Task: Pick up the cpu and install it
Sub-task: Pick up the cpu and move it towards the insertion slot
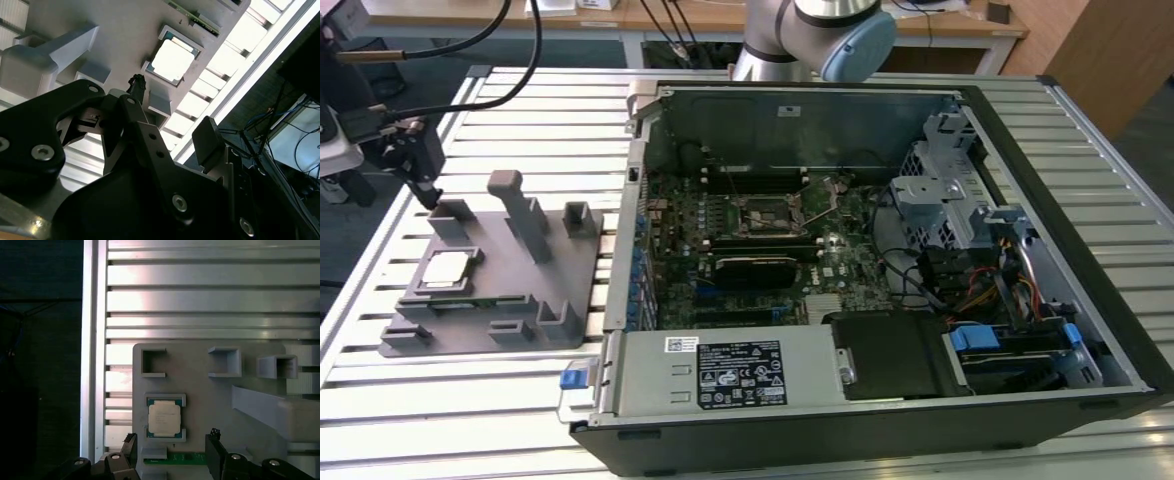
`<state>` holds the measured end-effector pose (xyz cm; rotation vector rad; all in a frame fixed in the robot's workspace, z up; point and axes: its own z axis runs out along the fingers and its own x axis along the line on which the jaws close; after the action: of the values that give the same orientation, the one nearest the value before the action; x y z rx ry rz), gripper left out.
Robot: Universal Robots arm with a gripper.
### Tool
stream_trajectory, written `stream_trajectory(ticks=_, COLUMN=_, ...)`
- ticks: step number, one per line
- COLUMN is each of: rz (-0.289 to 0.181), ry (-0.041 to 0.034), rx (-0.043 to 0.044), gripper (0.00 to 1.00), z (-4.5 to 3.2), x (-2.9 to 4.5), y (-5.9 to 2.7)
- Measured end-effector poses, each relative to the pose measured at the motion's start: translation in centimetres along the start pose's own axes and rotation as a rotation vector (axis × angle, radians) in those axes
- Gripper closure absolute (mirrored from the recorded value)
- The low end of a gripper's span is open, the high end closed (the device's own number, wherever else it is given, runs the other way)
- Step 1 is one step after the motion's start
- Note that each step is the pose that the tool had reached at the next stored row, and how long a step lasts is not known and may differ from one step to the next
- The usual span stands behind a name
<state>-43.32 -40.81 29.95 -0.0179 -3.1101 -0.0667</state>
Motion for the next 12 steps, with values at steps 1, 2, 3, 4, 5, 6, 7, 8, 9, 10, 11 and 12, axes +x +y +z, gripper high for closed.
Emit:
stream_trajectory(ticks=1, rz=0.0, ry=0.0001, rx=0.0001, gripper=0.35, z=0.02, x=0.0, y=0.0)
stream_trajectory(ticks=2, rz=0.0, ry=0.0001, rx=0.0001, gripper=0.35, z=0.05, x=0.0, y=0.0)
stream_trajectory(ticks=3, rz=0.0, ry=0.0001, rx=0.0001, gripper=0.35, z=0.07, x=0.0, y=0.0)
stream_trajectory(ticks=4, rz=0.0, ry=0.0001, rx=0.0001, gripper=0.35, z=0.09, x=0.0, y=0.0)
stream_trajectory(ticks=5, rz=0.0, ry=0.0001, rx=0.0001, gripper=0.35, z=0.11, x=0.0, y=-0.01)
stream_trajectory(ticks=6, rz=0.0, ry=0.0001, rx=0.0001, gripper=0.35, z=0.13, x=0.0, y=-0.01)
stream_trajectory(ticks=7, rz=0.0, ry=0.0, rx=0.0, gripper=0.35, z=0.15, x=0.0, y=-0.01)
stream_trajectory(ticks=8, rz=0.0, ry=0.0, rx=0.0, gripper=0.35, z=0.18, x=-0.01, y=-0.01)
stream_trajectory(ticks=9, rz=0.0, ry=0.0, rx=0.0, gripper=0.35, z=0.2, x=-0.01, y=-0.01)
stream_trajectory(ticks=10, rz=0.0, ry=0.0, rx=0.0, gripper=0.35, z=0.22, x=-0.01, y=-0.01)
stream_trajectory(ticks=11, rz=0.0, ry=0.0, rx=0.0, gripper=0.35, z=0.25, x=-0.01, y=-0.01)
stream_trajectory(ticks=12, rz=0.0, ry=0.0001, rx=0.0001, gripper=0.35, z=0.27, x=-0.01, y=-0.01)
